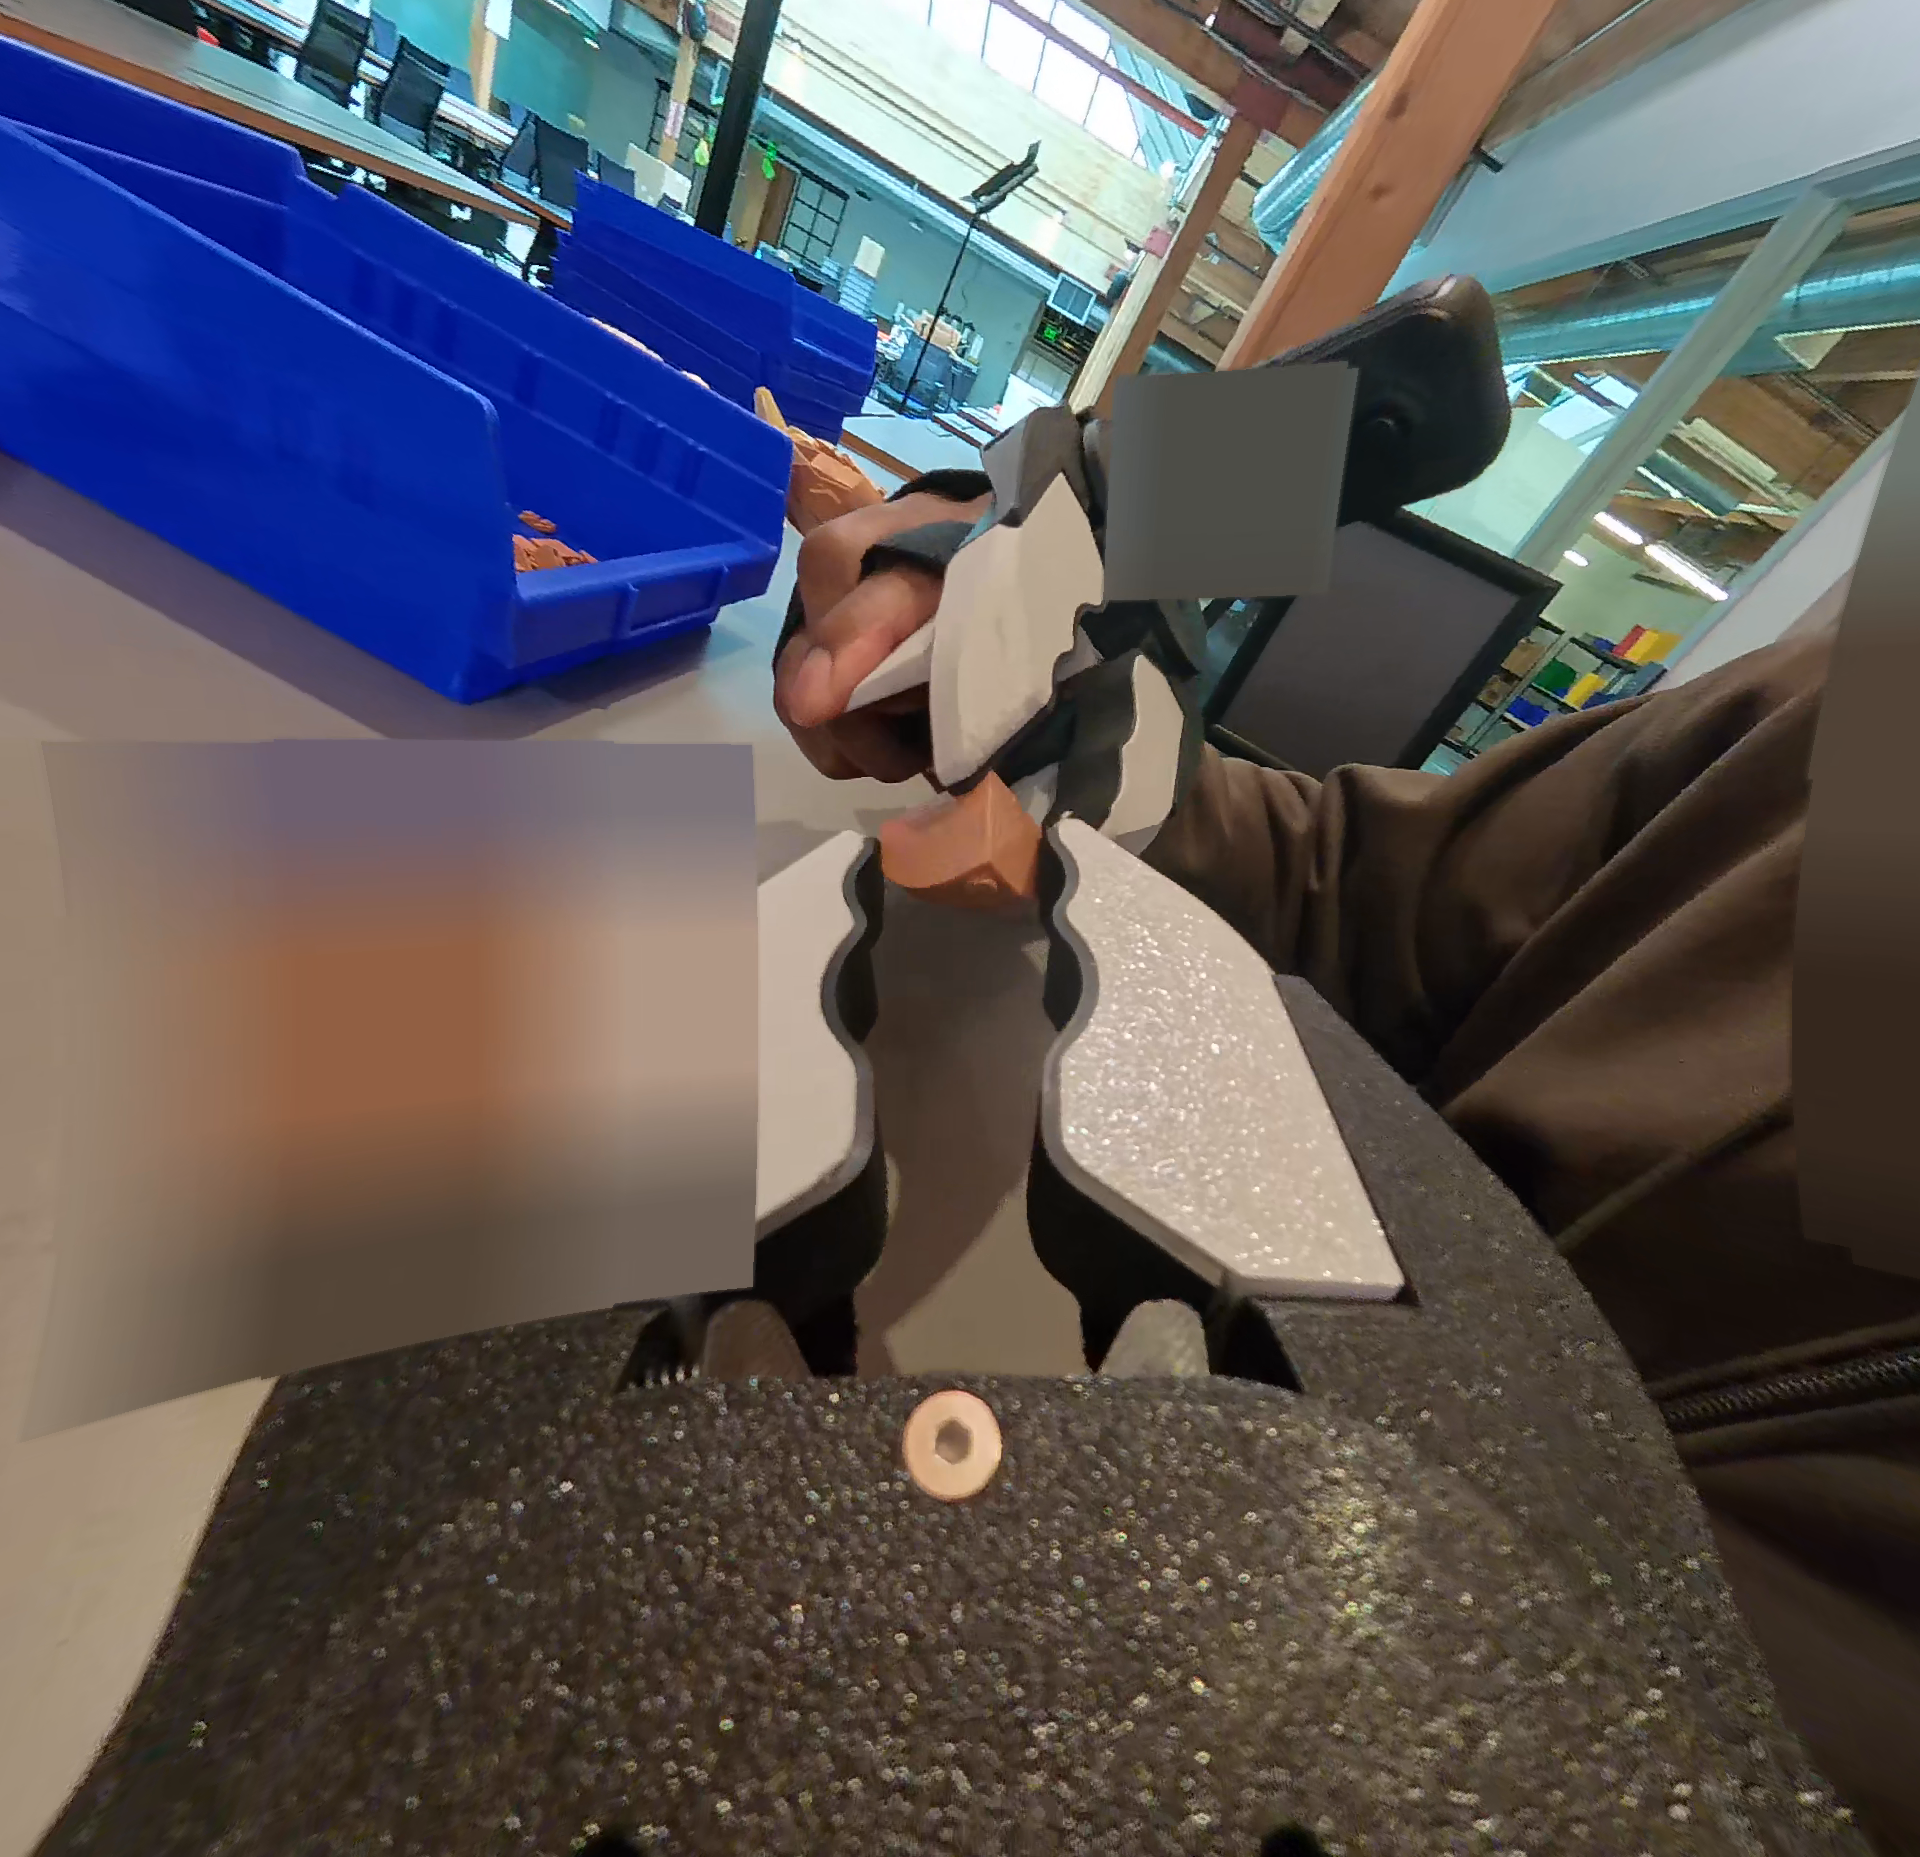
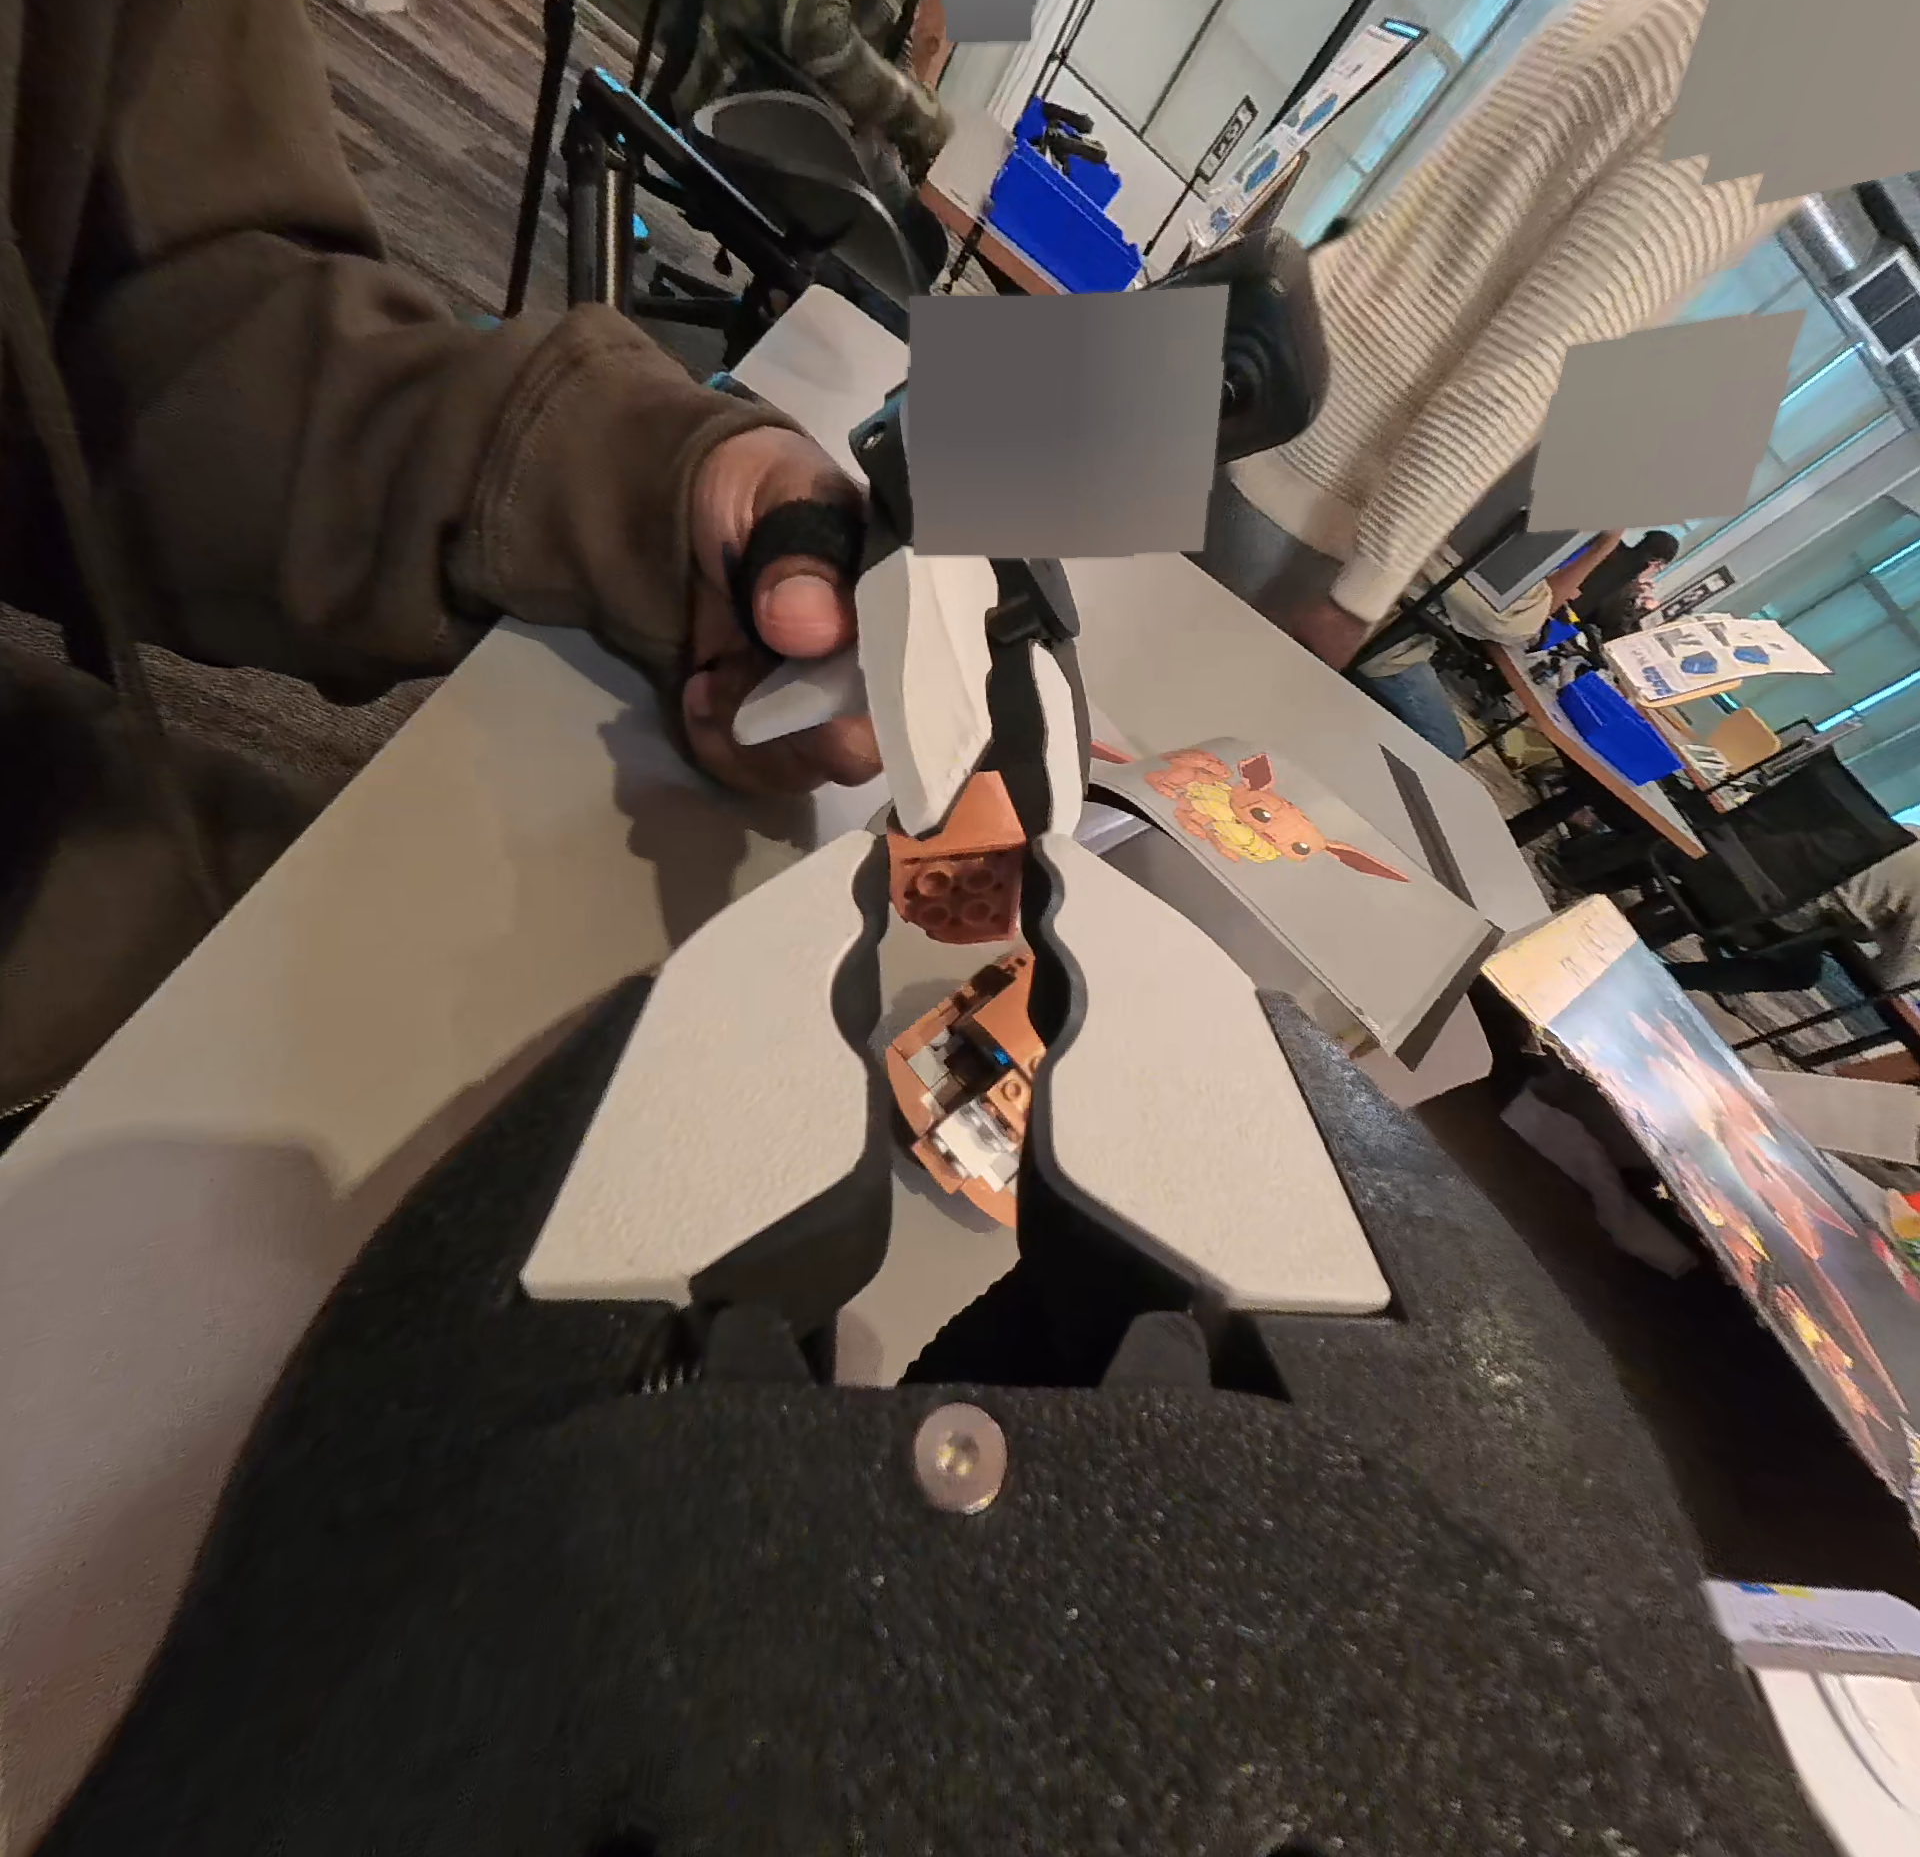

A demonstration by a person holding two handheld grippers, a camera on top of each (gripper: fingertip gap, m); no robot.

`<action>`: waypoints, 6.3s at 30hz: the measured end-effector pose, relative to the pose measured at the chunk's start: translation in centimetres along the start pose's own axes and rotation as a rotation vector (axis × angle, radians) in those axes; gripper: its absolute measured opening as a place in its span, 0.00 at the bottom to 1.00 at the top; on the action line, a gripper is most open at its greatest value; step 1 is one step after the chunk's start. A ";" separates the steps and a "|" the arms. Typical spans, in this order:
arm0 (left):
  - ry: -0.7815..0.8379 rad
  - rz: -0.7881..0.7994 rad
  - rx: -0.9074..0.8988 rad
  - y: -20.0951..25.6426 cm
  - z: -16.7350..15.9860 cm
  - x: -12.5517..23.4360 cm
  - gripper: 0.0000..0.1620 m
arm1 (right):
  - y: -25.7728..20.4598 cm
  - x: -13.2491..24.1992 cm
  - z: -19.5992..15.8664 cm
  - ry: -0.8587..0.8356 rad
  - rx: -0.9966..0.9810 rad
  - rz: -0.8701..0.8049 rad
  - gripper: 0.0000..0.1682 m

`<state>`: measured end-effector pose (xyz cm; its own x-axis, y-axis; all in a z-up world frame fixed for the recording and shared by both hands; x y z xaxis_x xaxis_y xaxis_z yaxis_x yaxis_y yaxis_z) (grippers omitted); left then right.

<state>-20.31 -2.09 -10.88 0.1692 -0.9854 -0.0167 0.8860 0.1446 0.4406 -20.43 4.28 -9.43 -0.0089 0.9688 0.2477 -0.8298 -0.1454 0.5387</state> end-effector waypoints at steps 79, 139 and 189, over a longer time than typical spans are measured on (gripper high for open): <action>0.096 -0.003 0.151 -0.7 0.4 -0.1 0.18 | 0.3 -0.4 -0.3 -0.003 0.184 -0.180 0.14; 0.096 -0.022 0.203 -0.7 0.3 -0.9 0.14 | 0.5 -0.4 -0.5 -0.113 0.278 -0.220 0.15; 0.082 -0.102 0.175 0.1 0.3 -0.2 0.14 | 0.3 -0.1 -0.7 0.033 0.165 -0.160 0.16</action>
<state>-20.44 -1.91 -10.58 0.1236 -0.9826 -0.1385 0.8128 0.0201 0.5822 -21.07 4.32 -9.84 0.0946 0.9878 0.1234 -0.7200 -0.0177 0.6937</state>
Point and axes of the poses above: each gripper's, where its closed fingertips meet, x back along the fingers, z out of its top, y = z × x across the jaws, the point moved 4 cm from there along x, back along the fingers, and after that the axes turned 1 degree about y, right-handed, at the moved point
